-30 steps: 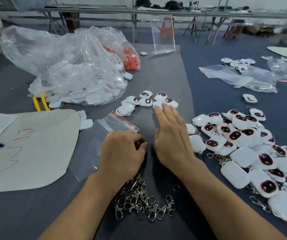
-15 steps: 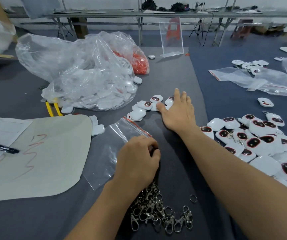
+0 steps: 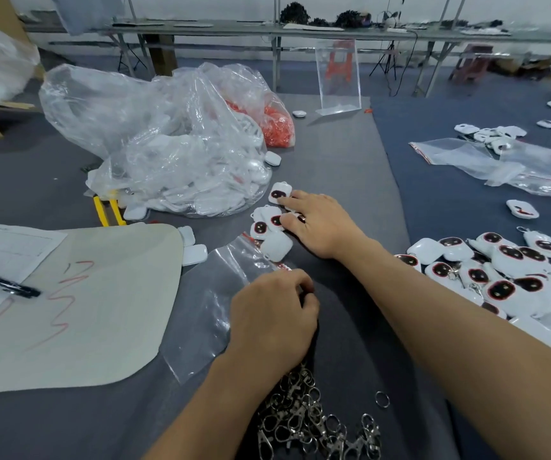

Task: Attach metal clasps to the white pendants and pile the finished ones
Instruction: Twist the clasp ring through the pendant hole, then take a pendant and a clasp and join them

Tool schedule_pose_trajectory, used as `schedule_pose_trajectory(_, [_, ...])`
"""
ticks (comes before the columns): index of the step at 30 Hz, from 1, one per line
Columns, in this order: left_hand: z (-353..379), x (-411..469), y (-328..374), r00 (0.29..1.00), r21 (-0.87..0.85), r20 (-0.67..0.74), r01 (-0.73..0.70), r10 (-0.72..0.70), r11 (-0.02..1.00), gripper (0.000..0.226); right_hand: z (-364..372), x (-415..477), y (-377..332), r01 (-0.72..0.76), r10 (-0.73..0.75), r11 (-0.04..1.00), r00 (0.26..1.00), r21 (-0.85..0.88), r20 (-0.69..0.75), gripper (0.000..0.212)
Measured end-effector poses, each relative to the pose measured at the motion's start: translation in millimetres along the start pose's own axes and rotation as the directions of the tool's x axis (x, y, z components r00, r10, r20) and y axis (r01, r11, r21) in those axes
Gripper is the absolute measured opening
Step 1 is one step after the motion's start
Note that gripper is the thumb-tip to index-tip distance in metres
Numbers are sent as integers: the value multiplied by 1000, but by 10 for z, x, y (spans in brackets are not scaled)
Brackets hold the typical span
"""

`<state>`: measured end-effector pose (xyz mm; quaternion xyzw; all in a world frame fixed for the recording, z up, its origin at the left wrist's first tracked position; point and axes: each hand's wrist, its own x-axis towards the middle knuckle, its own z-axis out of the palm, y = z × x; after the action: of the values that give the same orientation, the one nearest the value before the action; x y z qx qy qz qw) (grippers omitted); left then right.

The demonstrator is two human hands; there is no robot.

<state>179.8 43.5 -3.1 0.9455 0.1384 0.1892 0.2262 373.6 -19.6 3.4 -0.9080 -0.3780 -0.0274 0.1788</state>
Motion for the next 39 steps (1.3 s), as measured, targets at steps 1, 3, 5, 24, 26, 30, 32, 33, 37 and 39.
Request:
schedule_pose_trajectory(1, [-11, 15, -1, 998, 33, 1, 64, -65, 997, 17, 3, -30, -13, 19, -19, 1000, 1000, 8, -2, 57])
schedule_pose_trajectory(3, [-45, 74, -32, 979, 117, -7, 201, -201, 973, 23, 6, -110, -56, 44, -44, 998, 999, 37, -2, 53])
schedule_pose_trajectory(5, [-111, 122, -101, 958, 205, -24, 285, -286, 936, 29, 18, -190, -89, 72, -70, 994, 997, 77, -29, 54])
schedule_pose_trajectory(24, [363, 905, -221, 997, 45, 36, 72, -74, 996, 67, 106, 1002, 256, -268, 300, 891, 953, 366, -33, 78])
schedule_pose_trajectory(26, [401, 889, -243, 998, 19, 24, 62, -63, 998, 65, 122, 1224, 241, -224, 247, 909, 969, 352, -22, 81])
schedule_pose_trajectory(30, [419, 885, -228, 998, -5, 5, 56, -56, 998, 60, 99, 1519, 174, -184, 172, 936, 983, 300, 64, 80])
schedule_pose_trajectory(32, [417, 896, -238, 998, -7, 5, 59, -59, 998, 60, 89, 1541, 167, -169, 144, 956, 983, 241, 116, 66])
schedule_pose_trajectory(33, [407, 898, -242, 998, -2, 7, 66, -66, 998, 61, 91, 1514, 159, -160, 132, 961, 982, 227, 133, 61])
schedule_pose_trajectory(37, [370, 900, -199, 997, 23, 25, 68, -69, 997, 65, 78, 1175, 115, -140, 125, 959, 989, 248, 75, 46])
schedule_pose_trajectory(39, [352, 902, -188, 996, 53, 36, 77, -79, 996, 66, 55, 914, 63, -136, 120, 958, 990, 251, 81, 45])
